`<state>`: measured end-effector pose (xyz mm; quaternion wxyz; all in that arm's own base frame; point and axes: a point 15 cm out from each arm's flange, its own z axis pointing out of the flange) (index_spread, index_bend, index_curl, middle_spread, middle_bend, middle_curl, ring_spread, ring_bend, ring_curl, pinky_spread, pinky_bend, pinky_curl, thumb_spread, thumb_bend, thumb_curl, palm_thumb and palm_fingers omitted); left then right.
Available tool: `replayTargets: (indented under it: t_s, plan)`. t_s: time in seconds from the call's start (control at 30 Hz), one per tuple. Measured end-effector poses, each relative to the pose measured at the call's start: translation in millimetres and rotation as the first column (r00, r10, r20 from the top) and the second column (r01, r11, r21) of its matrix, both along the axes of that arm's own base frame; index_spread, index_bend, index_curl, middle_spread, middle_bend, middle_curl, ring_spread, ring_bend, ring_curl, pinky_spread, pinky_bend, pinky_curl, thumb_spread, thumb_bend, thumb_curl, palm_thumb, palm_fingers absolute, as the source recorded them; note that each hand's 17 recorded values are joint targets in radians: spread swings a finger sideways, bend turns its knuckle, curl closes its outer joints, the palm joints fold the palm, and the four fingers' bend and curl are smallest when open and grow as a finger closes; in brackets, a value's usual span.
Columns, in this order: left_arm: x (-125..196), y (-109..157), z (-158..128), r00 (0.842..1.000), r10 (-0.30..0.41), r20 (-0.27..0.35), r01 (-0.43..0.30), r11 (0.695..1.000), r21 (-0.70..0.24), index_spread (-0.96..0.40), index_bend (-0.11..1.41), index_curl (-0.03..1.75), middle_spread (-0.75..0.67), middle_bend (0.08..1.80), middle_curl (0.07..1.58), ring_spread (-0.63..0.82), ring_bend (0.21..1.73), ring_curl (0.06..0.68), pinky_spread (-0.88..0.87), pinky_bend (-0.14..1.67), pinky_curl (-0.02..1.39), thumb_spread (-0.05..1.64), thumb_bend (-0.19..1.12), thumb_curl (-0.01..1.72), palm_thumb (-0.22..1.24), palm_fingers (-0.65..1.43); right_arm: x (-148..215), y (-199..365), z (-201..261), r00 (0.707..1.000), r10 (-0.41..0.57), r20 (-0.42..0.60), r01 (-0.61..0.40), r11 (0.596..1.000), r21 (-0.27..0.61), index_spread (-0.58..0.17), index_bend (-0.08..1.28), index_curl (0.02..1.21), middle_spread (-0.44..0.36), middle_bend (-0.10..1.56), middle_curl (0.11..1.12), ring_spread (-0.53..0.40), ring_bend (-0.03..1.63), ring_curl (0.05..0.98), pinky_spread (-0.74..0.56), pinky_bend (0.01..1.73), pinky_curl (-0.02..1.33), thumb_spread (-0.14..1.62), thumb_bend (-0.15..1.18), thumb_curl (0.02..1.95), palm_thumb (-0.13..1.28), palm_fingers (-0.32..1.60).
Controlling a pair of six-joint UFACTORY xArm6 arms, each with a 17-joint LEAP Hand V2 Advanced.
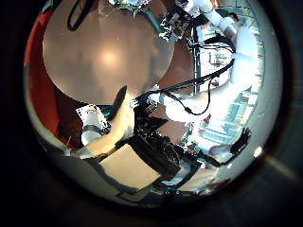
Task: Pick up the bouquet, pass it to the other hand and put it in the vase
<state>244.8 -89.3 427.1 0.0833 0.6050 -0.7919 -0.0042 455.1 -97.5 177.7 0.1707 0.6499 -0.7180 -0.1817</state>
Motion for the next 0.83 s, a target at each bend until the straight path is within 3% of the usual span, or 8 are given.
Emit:
replayTargets:
  t_s: [0.37, 0.63, 0.83]
  plan:
    - [-8.7, 2.2, -2.0, 1.0, 0.025, -0.017, -0.024, 1.0, 0.012, -0.04, 0.21, 0.44, 0.31, 0.19, 0.32, 0.51, 0.42, 0.189, 0.49, 0.18, 0.26, 1.12, -0.02, 0.35, 0.42, 0.24, 0.0, 0.0, 0.0, 1.0, 0.0, 0.0, 0.0, 1.0, 0.0, -0.323, 0.17, 0.35, 0.093, 0.29, 0.34, 0.246, 0.47, 0.238, 0.45, 0.48, 0.28, 1.1, -0.02, 0.4, 0.57, 0.1]
    - [-2.6, 7.7, 5.7, 0.999, 0.03, -0.024, -0.03, 1.0, 0.007, -0.06, 0.25, 0.46, 0.27, 0.19, 0.33, 0.49, 0.41, 0.185, 0.48, 0.17, 0.25, 1.13, -0.02, 0.35, 0.46, 0.28, 0.0, 0.0, 0.0, 1.0, 0.0, 0.0, 0.0, 1.0, 0.0, -0.32, 0.16, 0.31, 0.051, 0.32, 0.35, 0.205, 0.57, 0.26, 0.45, 0.45, 0.27, 1.12, -0.02, 0.39, 0.59, 0.23]
    - [2.5, 11.4, 17.2, 0.997, 0.072, -0.027, -0.075, 0.992, -0.098, -0.07, 0.26, 0.46, 0.27, 0.19, 0.33, 0.48, 0.41, 0.185, 0.47, 0.17, 0.24, 1.14, -0.02, 0.36, 0.48, 0.28, 0.0, 0.0, 0.0, 1.0, 0.0, 0.0, 0.0, 1.0, 0.0, -0.323, 0.17, 0.3, 0.018, 0.32, 0.35, 0.195, 0.56, 0.252, 0.45, 0.44, 0.27, 1.12, -0.02, 0.39, 0.59, 0.25]
